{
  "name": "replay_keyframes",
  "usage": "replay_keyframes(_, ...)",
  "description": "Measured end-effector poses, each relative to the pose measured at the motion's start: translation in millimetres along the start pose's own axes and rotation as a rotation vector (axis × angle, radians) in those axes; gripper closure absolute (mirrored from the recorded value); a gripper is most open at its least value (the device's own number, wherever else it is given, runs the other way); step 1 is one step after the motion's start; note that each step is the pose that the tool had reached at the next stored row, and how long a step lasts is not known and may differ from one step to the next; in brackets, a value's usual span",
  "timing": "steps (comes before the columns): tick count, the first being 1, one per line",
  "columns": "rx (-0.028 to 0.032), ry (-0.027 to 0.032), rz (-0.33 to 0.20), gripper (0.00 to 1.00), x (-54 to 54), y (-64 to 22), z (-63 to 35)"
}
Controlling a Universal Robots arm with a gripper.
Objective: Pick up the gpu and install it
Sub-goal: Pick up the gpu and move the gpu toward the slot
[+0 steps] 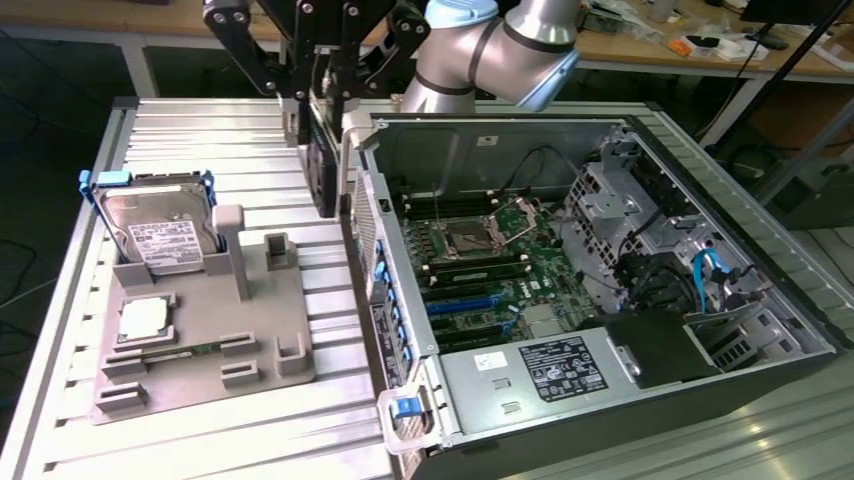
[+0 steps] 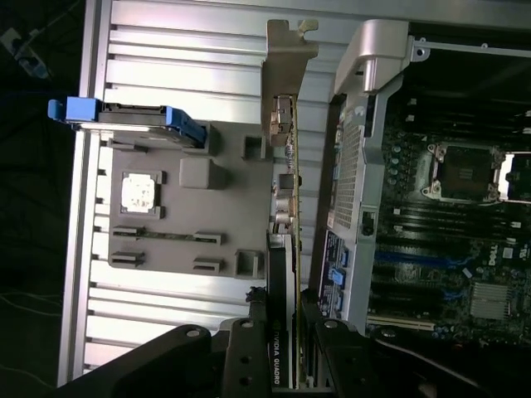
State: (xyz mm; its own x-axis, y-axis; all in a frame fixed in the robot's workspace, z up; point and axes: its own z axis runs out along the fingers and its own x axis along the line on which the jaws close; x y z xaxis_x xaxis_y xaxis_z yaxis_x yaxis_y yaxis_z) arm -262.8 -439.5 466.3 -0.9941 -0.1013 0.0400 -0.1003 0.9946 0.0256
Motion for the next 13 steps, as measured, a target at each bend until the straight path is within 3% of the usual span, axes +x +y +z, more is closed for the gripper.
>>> replay_keyframes(13, 0.0, 0.0, 0.0, 0.73, -48.0, -4.9, -1.3)
